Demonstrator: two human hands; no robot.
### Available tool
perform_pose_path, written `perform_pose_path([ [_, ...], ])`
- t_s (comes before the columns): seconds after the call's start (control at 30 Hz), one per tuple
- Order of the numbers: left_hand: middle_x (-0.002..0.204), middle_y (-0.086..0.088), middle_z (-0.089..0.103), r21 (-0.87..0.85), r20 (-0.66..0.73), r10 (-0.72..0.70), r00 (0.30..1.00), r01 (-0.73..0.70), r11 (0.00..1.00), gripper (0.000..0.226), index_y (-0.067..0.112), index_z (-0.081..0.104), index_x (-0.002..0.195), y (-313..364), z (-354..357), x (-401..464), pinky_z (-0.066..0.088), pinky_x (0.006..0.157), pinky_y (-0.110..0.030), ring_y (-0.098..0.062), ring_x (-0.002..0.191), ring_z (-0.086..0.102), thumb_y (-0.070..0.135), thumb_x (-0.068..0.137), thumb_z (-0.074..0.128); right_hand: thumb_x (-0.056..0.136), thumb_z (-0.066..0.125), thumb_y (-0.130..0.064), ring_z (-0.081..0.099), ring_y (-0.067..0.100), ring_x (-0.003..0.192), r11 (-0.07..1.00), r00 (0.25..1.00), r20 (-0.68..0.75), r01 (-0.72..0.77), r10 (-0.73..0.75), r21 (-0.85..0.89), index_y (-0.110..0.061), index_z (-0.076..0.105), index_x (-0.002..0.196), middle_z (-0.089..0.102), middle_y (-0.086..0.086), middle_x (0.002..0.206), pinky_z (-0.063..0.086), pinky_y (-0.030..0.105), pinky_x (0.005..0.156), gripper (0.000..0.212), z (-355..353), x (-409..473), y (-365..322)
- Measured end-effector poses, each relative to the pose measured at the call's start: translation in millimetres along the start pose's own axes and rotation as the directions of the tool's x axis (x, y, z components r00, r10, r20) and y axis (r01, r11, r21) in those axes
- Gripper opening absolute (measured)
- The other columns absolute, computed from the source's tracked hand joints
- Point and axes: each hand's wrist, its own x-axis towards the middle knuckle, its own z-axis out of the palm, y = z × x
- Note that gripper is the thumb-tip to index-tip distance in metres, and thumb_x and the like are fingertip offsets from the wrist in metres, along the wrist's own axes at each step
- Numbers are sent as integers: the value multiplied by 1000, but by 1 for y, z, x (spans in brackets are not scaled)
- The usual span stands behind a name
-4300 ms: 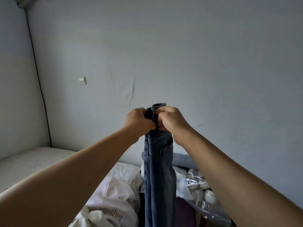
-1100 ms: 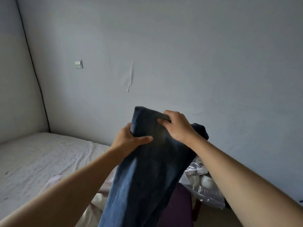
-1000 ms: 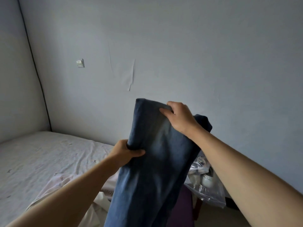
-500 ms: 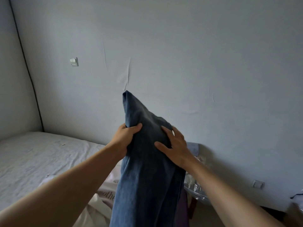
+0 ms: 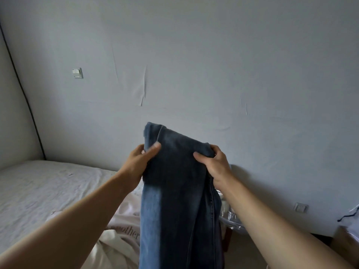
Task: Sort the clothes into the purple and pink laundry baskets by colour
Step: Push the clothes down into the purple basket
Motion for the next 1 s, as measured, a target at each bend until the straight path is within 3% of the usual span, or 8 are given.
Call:
perform_pose_path([
  [0.13, 109, -15, 69, 110, 32, -116, 993, 112, 988, 31, 4, 63, 108, -24, -3, -5, 51, 89, -38, -30, 104, 64, 12, 80, 73, 78, 75, -3, 62, 10, 79, 997, 999, -38, 33, -31, 76, -9, 50, 114, 62, 3, 98, 51, 14, 57, 44, -4, 2, -11],
  [0.27, 97, -13, 68, 60, -78, -138, 987, 142, 988, 17, 2, 63, 104, -22, 4, 5, 50, 82, -36, -29, 96, 63, 11, 89, 63, 70, 82, -8, 43, 19, 126, 976, 983, 175, -11, 50, -218, -25, 11, 150, 39, 1, 139, 41, 32, 102, 109, -17, 1, -4],
  [0.33, 92, -13, 66, 63, -153, -143, 978, 154, 986, 22, -1, 61, 102, -23, 9, 8, 51, 83, -39, -31, 95, 62, 16, 89, 65, 62, 86, -4, 35, 17, 131, 928, 947, 306, 24, 98, -372, -35, 6, 150, 33, -2, 143, 38, 35, 106, 123, -22, -4, 5],
  [0.53, 123, -14, 51, 37, -320, -159, 934, 180, 983, 46, 23, 44, 129, -24, 4, 12, 49, 86, -38, -26, 105, 52, 17, 89, 66, 63, 79, 9, 59, 17, 92, 877, 962, 269, 82, 55, -474, -28, 63, 105, 63, 5, 103, 49, 17, 68, 58, -28, -4, 15],
  [0.67, 127, -10, 54, 128, 36, -64, 997, 59, 990, 52, 29, 56, 122, -20, -9, 3, 49, 85, -31, -22, 105, 56, 6, 79, 73, 68, 78, 5, 63, 23, 101, 920, 953, 238, -87, 189, -383, -25, 65, 103, 67, 9, 107, 54, 34, 88, 48, -34, 0, 16],
  [0.77, 128, -2, 52, 701, 252, 10, 968, -189, 687, 89, 29, 46, 134, -15, -11, -2, 44, 95, -31, -21, 113, 51, 7, 56, 86, 75, 78, -11, 62, 14, 91, 878, 959, 187, -105, 214, -467, -23, 56, 113, 63, 2, 109, 52, 29, 71, 46, -37, 0, 13],
  [0.87, 120, -1, 61, 930, 202, 170, 965, -243, 276, 75, 24, 54, 130, -16, 1, -3, 43, 88, -27, -24, 112, 55, 18, 61, 83, 80, 74, -21, 61, 11, 77, 856, 968, 178, -64, 179, -512, -20, 58, 106, 64, -2, 93, 50, 27, 64, 31, -32, -3, 12],
  [1.0, 94, 2, 65, 954, 48, 278, 959, -127, 271, 29, 26, 65, 101, -11, 7, -5, 38, 68, -28, -25, 97, 60, 28, 73, 73, 76, 76, -38, 62, 14, 78, 818, 983, 144, -7, 110, -576, -18, 63, 83, 65, -2, 83, 51, 30, 72, 24, -30, -10, 14],
])
